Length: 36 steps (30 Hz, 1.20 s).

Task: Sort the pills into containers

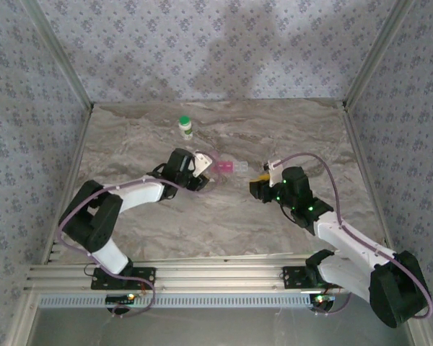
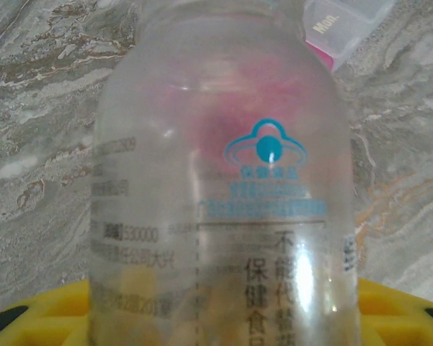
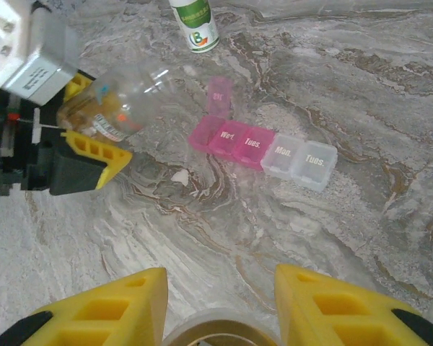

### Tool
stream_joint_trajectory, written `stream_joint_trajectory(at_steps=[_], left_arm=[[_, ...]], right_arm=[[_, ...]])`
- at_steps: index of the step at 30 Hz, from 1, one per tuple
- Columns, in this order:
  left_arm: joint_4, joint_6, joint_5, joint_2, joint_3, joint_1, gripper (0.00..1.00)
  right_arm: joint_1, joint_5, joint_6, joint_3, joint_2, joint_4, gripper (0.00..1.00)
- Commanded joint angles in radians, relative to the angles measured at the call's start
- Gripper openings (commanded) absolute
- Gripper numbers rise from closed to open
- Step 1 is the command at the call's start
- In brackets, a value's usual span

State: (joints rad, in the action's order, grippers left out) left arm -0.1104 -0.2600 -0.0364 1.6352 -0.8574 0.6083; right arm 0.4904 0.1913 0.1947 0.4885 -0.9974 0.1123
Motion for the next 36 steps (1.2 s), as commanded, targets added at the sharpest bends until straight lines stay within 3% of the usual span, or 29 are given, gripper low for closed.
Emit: stream_joint_trajectory(at_steps=[1,10,36], left_arm=[[0.09,-0.026,-0.023,0.019,-0.064,-0.006,0.0],[0.257,-0.126,0.01,0.044,-0.168,-0.019,0.0],[0.5,-0.282,0.042,0.195,-0.367,-0.052,0.0]], right_arm=[[-0.006,0.016,0.012,0.005,0.025,-0.003,0.0],[-0.004,0.024,0.018,0.005,0.04,-0.012,0.0],[-0.001,0.041,0.025,0.019,0.023,-0.034,0.0]])
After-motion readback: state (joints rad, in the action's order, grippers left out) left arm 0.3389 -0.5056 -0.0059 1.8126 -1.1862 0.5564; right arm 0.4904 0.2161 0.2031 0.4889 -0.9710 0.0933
